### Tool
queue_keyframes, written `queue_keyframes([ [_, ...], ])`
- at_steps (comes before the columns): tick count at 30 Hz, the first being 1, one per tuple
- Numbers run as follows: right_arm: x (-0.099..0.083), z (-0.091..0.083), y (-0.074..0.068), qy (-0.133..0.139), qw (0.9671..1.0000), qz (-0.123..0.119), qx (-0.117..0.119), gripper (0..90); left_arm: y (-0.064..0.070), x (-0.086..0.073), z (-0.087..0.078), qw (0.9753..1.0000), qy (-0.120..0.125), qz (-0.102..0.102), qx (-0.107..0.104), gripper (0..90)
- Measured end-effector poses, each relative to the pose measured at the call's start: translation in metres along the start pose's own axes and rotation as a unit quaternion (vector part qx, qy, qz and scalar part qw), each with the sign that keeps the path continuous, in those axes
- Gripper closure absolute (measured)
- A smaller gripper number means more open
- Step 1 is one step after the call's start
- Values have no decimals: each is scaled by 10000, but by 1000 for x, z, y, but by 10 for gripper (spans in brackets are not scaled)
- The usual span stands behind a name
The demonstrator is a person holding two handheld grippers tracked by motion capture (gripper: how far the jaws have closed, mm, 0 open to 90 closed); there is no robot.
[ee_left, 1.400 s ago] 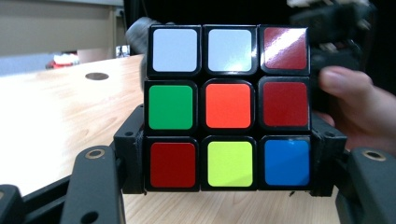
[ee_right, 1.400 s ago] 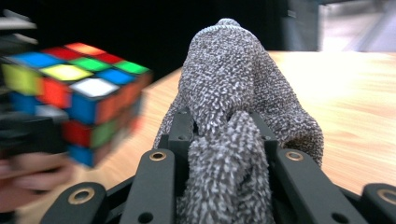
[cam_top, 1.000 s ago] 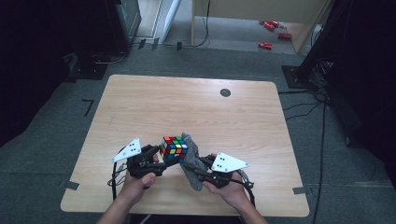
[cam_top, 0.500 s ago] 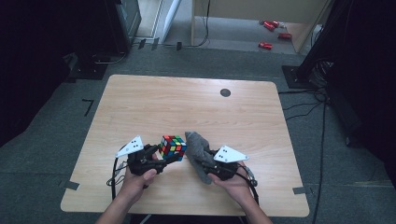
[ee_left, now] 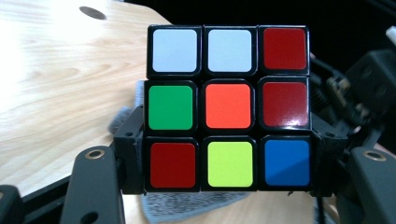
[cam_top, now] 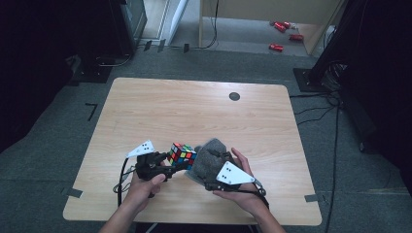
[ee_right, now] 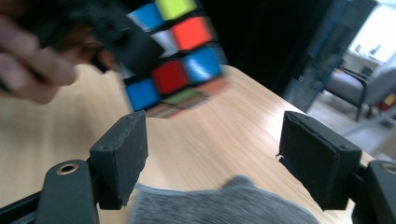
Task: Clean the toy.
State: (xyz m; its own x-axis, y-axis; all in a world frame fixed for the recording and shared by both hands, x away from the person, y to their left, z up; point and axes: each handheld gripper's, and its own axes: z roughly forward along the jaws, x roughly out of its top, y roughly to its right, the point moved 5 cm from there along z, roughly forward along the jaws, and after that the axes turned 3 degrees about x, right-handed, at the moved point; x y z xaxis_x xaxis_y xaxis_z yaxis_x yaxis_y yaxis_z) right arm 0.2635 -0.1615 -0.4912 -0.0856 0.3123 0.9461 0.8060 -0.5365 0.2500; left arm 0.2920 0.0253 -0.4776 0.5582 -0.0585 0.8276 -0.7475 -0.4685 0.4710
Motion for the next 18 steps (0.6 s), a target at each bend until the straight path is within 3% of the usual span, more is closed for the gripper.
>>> queue_keyframes([
  [3,0,6,-9,41,9995,-328,-2,227,3,0,2,9997,-162,-87,-142,343],
  [10,0,12,-18,114,9970,-750,-152,251,9,-7,12,9967,-653,-241,-406,342],
  [15,2,12,-25,132,9923,-1214,-227,333,9,-7,14,9946,-773,-422,-545,339],
  [18,2,10,-24,126,9935,-1117,-172,344,9,-7,14,9945,-748,-441,-583,331],
])
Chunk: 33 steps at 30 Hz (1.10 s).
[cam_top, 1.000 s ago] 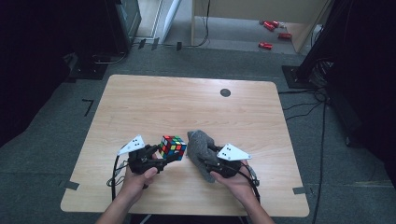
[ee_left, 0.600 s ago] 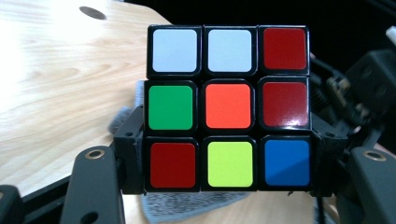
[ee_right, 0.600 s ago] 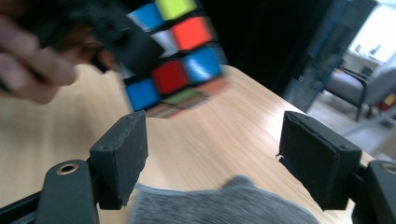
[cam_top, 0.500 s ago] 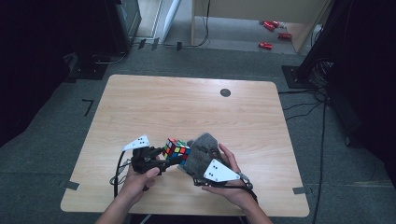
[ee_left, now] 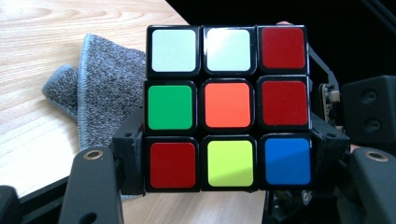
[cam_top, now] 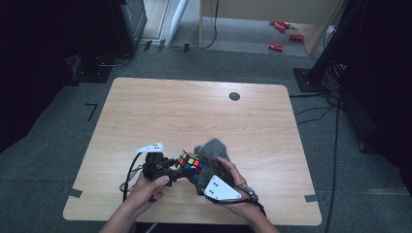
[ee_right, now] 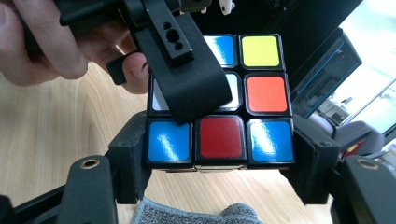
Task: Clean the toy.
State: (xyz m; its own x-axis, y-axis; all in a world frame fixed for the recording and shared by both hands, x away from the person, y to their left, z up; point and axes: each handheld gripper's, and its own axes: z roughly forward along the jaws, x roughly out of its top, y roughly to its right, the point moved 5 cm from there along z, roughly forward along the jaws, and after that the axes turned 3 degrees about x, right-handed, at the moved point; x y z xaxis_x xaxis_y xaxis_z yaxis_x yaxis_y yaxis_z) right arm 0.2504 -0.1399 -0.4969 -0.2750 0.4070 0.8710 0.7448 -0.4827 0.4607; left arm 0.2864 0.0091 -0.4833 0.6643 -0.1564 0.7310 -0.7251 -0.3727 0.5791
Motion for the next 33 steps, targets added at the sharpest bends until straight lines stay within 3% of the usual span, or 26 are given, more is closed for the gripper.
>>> queue_keyframes([
  [2,-1,-1,2,-39,9999,86,36,344,0,1,-1,9999,117,76,97,302],
  [3,-2,-1,3,-96,9998,136,48,344,-1,3,-3,9994,183,129,279,260],
  [5,-6,-2,6,-216,9995,223,54,345,-2,5,-7,9990,251,141,330,208],
  [7,-9,-3,11,-292,9986,442,29,345,-3,7,-11,9985,293,199,419,181],
  [9,-10,-5,18,-267,9962,828,20,345,-3,7,-11,9974,207,427,545,143],
  [11,-10,-8,26,-261,9920,1232,-55,345,-1,6,-10,9949,188,719,686,139],
  [13,-9,-11,33,-221,9878,1538,-101,345,1,3,-7,9890,193,1082,994,139],
  [15,-7,-14,38,-197,9813,1912,-131,345,2,0,-2,9811,81,1403,1332,133],
  [16,-5,-16,41,-187,9765,2145,-118,345,4,-2,1,9755,15,1589,1520,130],
  [19,0,-18,44,-174,9614,2748,-31,345,9,-8,8,9523,-71,2264,2044,130],
  [21,2,-19,44,-191,9559,2929,-37,345,12,-10,11,9407,-20,2544,2243,131],
  [22,3,-19,43,-196,9533,3015,-26,345,14,-10,12,9327,37,2736,2350,130],
  [25,5,-16,40,-268,9425,3331,76,345,16,-11,12,9160,165,3077,2568,129],
  [26,6,-15,38,-298,9400,3397,114,345,17,-12,12,9084,181,3208,2674,129],
  [27,7,-15,37,-311,9374,3465,159,345,17,-12,12,9024,192,3315,2745,129],
  [28,8,-14,35,-323,9355,3513,186,345,18,-13,13,8981,200,3389,2796,129],
  [29,9,-13,34,-348,9343,3541,205,345,18,-14,13,8918,217,3486,2877,129],
  [30,10,-11,31,-379,9332,3566,226,345,18,-14,13,8877,221,3557,2915,130],
  [31,11,-10,29,-391,9328,3573,245,345,18,-14,13,8838,238,3629,2944,130],
  [33,12,-8,25,-476,9289,3660,300,345,20,-16,15,8785,233,3735,2968,137],
])
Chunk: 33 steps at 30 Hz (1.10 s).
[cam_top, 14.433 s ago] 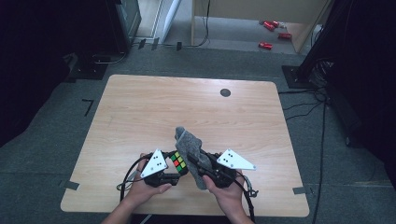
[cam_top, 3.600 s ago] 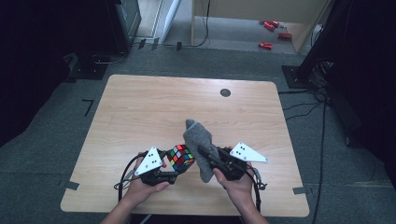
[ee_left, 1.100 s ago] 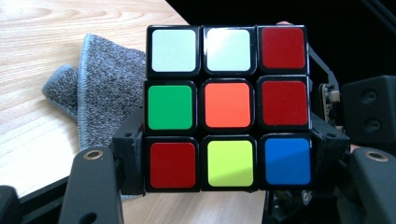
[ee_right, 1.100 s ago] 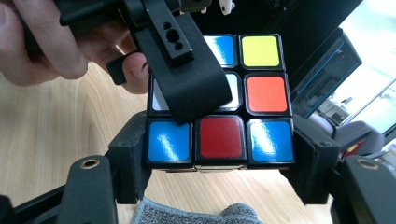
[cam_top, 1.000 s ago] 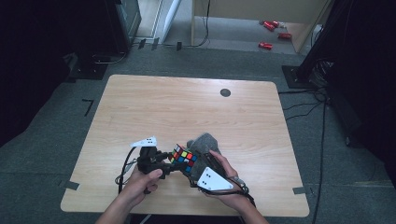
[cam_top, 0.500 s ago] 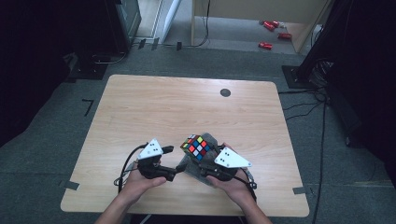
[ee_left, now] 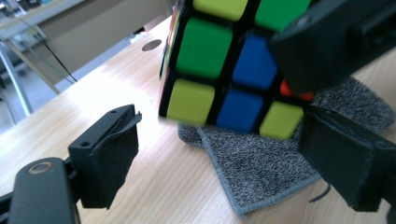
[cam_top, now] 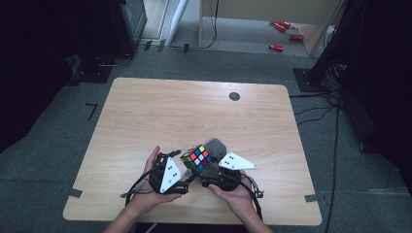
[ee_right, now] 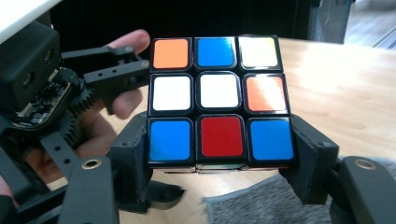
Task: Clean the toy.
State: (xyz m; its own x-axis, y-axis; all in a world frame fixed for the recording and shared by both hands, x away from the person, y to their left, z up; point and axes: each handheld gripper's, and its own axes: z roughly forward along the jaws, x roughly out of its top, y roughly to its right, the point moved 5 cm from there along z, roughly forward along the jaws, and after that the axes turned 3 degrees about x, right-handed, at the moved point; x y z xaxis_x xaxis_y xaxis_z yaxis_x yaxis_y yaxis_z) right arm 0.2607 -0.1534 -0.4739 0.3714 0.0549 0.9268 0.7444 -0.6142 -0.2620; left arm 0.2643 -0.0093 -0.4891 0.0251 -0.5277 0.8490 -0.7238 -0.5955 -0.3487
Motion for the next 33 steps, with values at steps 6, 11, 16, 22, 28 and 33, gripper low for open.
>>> queue_keyframes([
  [6,-4,6,-6,-148,9991,319,225,343,3,0,-1,9995,216,220,52,248],
  [11,-6,9,-4,-166,9968,698,357,323,3,0,-2,9994,288,196,-63,333],
  [16,4,0,6,157,9948,882,495,223,-8,-5,-3,9993,298,-179,-107,341],
  [22,2,-8,33,209,9992,204,-271,241,-21,-13,-1,9986,112,-510,-50,342],
  [28,-28,6,62,-875,9872,-779,-1080,230,-23,-15,0,9968,116,-761,-192,343],
  [33,-47,17,67,-1504,9761,-1101,-1121,234,-22,-14,-1,9957,162,-843,-358,345],
])
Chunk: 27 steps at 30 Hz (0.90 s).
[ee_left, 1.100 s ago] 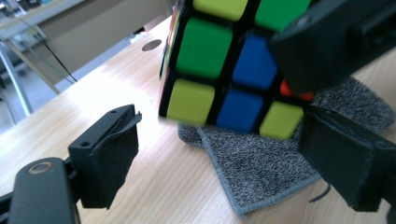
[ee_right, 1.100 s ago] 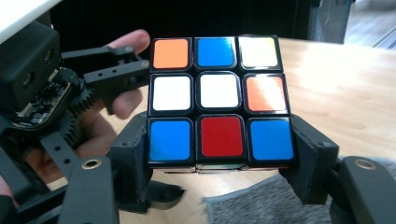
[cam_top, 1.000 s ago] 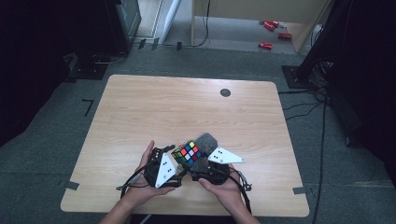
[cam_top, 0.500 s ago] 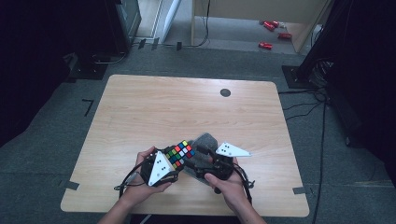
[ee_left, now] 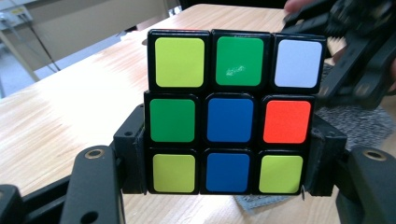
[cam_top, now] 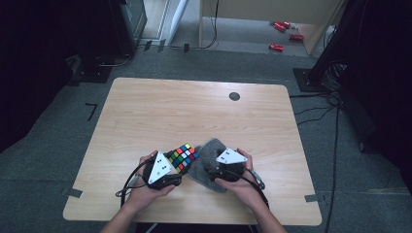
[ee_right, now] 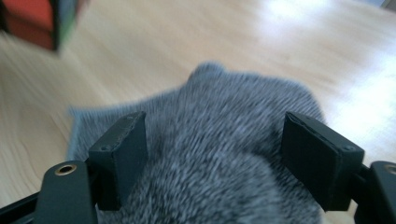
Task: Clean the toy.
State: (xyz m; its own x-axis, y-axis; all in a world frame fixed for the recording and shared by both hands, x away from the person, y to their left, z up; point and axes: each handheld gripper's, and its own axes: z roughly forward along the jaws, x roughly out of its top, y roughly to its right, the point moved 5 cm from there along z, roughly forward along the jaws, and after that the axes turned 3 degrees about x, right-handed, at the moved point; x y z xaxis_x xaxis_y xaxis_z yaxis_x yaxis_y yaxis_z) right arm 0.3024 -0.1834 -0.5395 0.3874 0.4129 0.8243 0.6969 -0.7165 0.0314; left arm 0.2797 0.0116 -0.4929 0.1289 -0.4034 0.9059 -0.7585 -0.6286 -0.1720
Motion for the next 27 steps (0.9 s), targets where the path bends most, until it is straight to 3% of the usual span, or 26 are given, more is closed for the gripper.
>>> queue_keyframes([
  [3,-7,5,0,-243,9997,-66,-73,270,0,1,0,10000,28,-38,-45,345],
  [6,-11,7,0,-371,9993,17,-9,311,0,1,-2,10000,38,-50,-65,345],
  [9,-13,4,4,-368,9983,417,-157,467,-1,1,-2,9999,38,-93,-67,345],
  [11,-14,1,6,-402,9978,472,-220,590,-1,1,-2,9999,28,-114,-74,345],
  [15,-11,-6,11,-355,9966,714,-200,694,-1,-1,-1,9999,-17,-124,-103,345],
  [17,-3,-13,10,-54,9964,837,-108,703,1,-1,0,9999,-43,-102,-132,345],
  [20,19,-34,2,729,9930,900,232,704,3,-2,2,9997,-75,-113,-184,345],
  [24,53,-66,-25,1695,9802,740,712,702,8,-1,4,9996,-67,-82,-276,345],
  [27,66,-76,-45,2049,9707,648,1074,700,14,2,3,9992,23,-57,-405,345],
])
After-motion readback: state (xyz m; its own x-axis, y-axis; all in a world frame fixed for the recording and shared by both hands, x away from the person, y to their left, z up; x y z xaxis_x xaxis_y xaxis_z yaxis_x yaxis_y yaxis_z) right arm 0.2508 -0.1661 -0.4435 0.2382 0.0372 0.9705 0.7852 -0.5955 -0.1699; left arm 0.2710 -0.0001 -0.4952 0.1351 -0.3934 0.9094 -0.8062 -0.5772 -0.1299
